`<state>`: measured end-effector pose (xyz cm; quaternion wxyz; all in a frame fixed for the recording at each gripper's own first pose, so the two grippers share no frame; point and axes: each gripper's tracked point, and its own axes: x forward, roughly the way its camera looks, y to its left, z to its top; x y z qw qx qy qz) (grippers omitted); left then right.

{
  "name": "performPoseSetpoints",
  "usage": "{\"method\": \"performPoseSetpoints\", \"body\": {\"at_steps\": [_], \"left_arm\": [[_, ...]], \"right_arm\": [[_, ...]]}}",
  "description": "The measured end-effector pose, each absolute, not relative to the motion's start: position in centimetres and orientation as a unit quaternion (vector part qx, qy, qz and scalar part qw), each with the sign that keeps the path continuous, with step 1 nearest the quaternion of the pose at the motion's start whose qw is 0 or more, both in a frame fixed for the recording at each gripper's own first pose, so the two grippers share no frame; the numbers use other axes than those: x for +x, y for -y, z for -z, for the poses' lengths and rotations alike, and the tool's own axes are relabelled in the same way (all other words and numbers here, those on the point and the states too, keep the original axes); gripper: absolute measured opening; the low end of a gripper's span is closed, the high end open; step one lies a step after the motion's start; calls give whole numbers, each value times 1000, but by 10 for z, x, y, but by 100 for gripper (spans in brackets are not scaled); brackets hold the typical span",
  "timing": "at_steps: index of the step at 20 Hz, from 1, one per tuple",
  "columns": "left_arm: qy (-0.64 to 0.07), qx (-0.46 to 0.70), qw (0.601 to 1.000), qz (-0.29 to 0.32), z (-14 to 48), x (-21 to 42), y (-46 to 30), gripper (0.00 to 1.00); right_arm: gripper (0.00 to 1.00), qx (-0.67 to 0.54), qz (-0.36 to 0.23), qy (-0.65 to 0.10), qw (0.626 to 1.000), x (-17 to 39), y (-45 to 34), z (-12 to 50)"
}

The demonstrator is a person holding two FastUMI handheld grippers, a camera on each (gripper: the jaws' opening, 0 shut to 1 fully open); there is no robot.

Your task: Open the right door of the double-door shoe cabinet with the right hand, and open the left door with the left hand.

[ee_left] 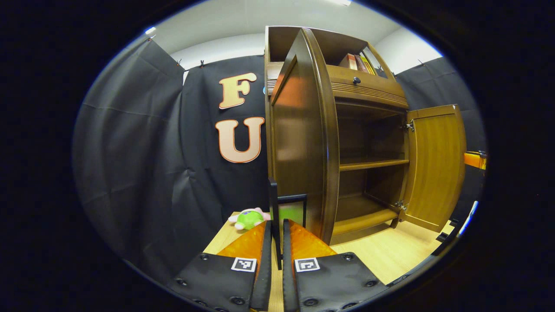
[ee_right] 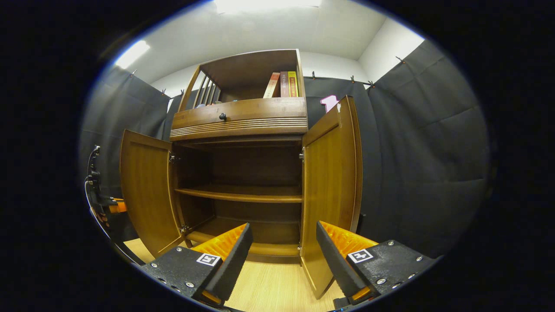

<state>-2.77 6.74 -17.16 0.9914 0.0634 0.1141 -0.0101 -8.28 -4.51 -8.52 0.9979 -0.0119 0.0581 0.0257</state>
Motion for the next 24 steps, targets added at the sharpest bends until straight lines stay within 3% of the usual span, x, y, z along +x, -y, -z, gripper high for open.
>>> {"method": "performPoseSetpoints", "body": {"at_steps": [3,5,8,14,15,16,17,18,21,22,24], "left_arm": [[-112,62,992,11,170,-31,-72,13],[-110,68,992,7,168,-32,-78,17],[-105,65,992,6,166,-33,-85,9],[-96,61,993,-17,156,-41,-118,9],[-95,59,993,-24,155,-44,-125,15],[-95,57,993,-31,155,-44,-133,9],[-96,53,993,-34,155,-46,-139,9],[-99,42,994,-29,157,-48,-139,15],[-112,37,993,-30,165,-53,-142,16],[-112,37,993,-30,164,-54,-140,9],[-109,38,993,-28,157,-58,-137,9]], "right_arm": [[91,-11,-29,-62,998,-82,41,88],[91,-12,-30,-63,997,-82,40,90],[91,-13,-32,-61,998,-80,36,88],[91,-13,-43,-65,997,-76,21,93],[91,-13,-45,-65,997,-75,18,92],[91,-13,-46,-65,997,-73,15,91],[91,-13,-49,-64,997,-73,13,91],[91,-13,-51,-64,997,-73,9,91],[91,-14,-55,-65,996,-71,2,93],[91,-14,-56,-66,996,-71,2,94],[91,-16,-55,-70,996,-69,1,96]]}}
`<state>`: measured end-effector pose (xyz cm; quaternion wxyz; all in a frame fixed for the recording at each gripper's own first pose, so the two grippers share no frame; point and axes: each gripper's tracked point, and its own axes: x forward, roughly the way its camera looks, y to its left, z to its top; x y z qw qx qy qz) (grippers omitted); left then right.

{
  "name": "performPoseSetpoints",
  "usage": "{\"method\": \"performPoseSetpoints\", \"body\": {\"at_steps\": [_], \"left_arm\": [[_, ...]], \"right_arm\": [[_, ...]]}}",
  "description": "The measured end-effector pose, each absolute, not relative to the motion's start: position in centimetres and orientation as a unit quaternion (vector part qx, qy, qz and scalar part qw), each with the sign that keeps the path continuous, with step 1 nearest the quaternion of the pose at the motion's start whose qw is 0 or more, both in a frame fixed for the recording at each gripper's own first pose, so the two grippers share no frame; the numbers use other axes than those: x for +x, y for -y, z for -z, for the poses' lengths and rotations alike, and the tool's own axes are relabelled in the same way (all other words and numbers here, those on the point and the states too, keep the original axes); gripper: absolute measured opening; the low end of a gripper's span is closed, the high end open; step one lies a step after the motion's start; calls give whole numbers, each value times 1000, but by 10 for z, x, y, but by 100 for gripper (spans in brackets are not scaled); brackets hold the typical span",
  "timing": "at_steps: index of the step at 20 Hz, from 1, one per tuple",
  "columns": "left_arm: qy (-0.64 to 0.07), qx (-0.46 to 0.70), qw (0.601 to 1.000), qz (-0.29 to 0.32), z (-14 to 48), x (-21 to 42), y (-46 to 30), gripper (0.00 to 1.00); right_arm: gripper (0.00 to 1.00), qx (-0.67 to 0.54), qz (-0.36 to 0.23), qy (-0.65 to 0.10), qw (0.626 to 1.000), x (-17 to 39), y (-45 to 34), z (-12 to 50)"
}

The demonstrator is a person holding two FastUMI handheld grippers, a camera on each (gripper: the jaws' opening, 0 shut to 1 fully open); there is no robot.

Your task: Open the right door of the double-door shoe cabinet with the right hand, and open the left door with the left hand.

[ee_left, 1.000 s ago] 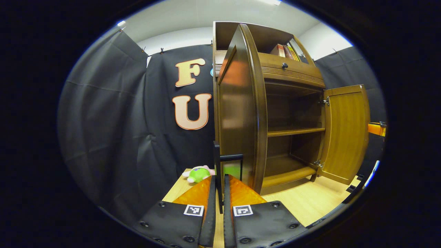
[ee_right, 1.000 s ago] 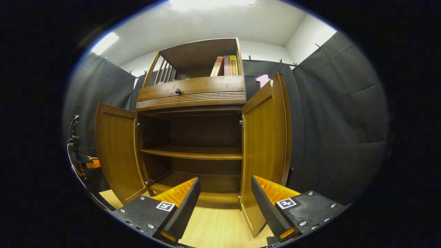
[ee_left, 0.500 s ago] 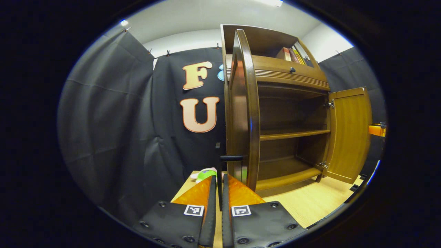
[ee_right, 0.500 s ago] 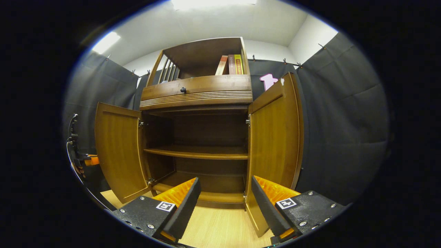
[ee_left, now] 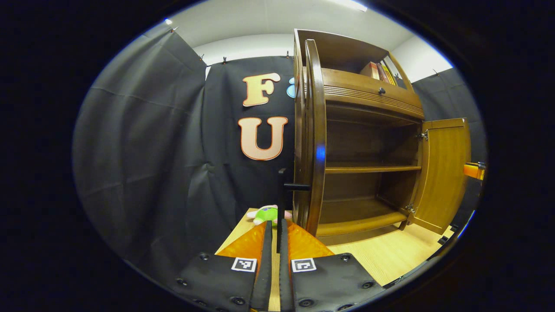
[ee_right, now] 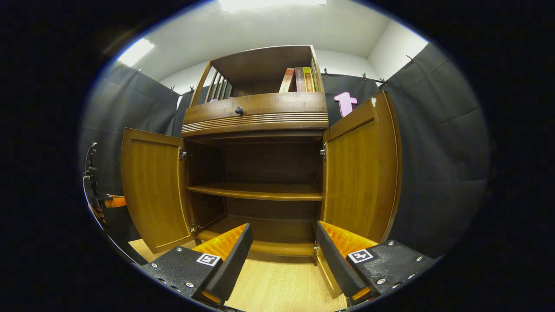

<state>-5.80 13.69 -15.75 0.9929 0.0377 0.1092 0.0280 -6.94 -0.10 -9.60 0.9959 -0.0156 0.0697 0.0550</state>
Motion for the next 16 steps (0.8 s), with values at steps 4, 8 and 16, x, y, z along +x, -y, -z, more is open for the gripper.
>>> {"method": "performPoseSetpoints", "body": {"at_steps": [4,8,16], "left_arm": [[-100,44,994,-29,134,-67,-122,9],[-88,7,996,-25,104,-64,-101,15],[-85,33,995,-28,68,-48,-73,28]], "right_arm": [[91,-15,-47,-70,996,-63,7,94],[91,-5,-37,-60,998,-59,20,80],[100,-29,2,-25,999,-56,62,27]]}}
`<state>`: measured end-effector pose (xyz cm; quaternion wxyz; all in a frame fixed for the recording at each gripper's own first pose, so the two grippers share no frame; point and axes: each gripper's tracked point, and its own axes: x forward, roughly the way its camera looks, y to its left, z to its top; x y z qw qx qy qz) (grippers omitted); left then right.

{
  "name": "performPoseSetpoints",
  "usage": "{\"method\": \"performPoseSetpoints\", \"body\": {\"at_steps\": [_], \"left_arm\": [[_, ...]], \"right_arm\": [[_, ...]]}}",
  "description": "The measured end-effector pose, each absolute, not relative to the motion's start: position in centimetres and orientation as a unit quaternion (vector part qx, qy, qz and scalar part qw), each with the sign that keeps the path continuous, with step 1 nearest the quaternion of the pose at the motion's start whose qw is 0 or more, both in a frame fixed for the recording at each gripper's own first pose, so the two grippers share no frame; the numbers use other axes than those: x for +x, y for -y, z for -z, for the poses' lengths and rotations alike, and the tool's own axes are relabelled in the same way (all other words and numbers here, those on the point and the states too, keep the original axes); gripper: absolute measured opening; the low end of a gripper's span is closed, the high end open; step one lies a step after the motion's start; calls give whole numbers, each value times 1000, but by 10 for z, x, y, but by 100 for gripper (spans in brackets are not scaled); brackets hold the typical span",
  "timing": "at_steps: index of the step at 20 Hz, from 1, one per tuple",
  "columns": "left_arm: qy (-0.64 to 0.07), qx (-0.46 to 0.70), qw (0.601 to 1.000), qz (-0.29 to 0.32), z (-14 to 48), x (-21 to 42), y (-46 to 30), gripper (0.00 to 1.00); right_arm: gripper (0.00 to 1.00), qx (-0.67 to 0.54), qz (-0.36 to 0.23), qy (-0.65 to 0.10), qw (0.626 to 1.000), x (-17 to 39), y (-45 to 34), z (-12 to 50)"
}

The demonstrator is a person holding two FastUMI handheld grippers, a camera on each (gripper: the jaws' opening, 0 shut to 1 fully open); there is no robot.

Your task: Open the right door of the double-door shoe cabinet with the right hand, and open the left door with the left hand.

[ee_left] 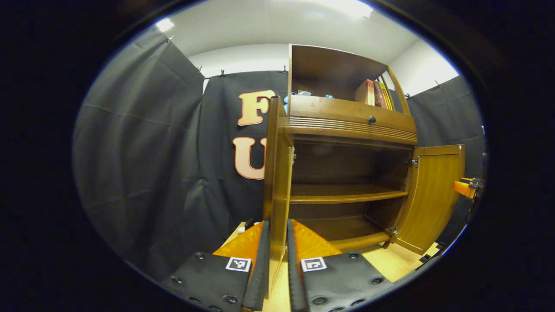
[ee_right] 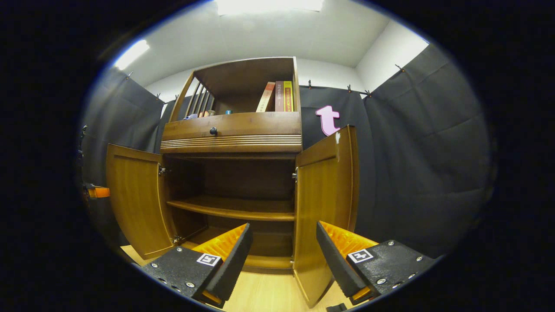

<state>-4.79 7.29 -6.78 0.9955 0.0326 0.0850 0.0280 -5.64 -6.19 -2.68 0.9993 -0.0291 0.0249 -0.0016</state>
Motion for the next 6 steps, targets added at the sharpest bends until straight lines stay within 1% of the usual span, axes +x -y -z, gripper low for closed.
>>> {"method": "performPoseSetpoints", "body": {"at_steps": [1,2,4,6], "left_arm": [[-83,34,996,-24,64,-48,-66,30],[-70,39,997,-23,54,-48,-63,36],[-42,34,998,-26,36,-47,-60,41],[-44,28,998,-23,34,-46,-53,46]], "right_arm": [[100,-29,3,-24,999,-57,65,24],[100,-29,3,-25,999,-59,67,21],[100,-29,5,-29,999,-60,71,20],[100,-29,5,-36,999,-61,76,21]]}}
